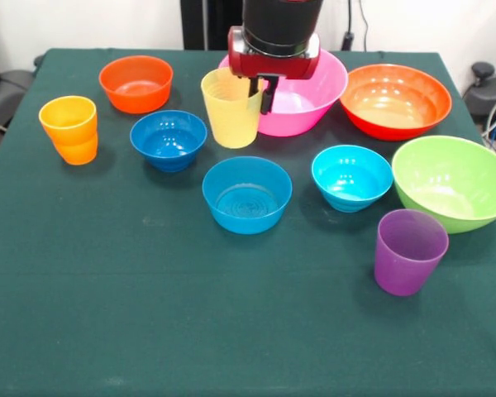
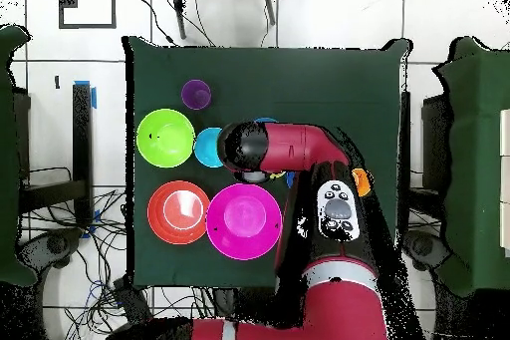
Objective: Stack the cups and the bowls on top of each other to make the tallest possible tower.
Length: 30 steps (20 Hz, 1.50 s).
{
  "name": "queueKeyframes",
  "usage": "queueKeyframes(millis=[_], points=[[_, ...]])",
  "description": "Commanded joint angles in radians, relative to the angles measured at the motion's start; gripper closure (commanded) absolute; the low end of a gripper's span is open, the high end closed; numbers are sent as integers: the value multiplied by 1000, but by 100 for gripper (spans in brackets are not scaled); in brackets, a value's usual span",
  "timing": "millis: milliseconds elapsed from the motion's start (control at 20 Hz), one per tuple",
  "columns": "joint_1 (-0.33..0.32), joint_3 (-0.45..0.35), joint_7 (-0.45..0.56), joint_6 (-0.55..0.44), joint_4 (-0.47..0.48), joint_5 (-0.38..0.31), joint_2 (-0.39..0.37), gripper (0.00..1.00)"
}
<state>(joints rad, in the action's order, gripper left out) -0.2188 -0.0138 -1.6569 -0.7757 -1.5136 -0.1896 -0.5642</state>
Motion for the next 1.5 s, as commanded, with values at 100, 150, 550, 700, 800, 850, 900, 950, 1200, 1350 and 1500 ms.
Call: queueKeyframes(millis=[100, 150, 550, 700, 800, 850, 900, 950, 1200, 1350, 1500], points=[[30, -19, -194, 57, 37, 35, 50, 100], [32, -17, -195, 54, 40, 36, 51, 100], [42, -10, -199, 91, 49, 41, 78, 100], [60, 1, -218, 94, 59, 45, 88, 100], [70, 7, -227, 105, 60, 50, 96, 100], [73, 9, -229, 109, 61, 55, 100, 100], [77, 13, -231, 115, 60, 58, 103, 100], [82, 17, -232, 116, 63, 62, 107, 100], [103, 33, -241, 138, 77, 79, 130, 100], [108, 36, -243, 138, 87, 83, 139, 100], [109, 34, -246, 146, 93, 82, 148, 100]])
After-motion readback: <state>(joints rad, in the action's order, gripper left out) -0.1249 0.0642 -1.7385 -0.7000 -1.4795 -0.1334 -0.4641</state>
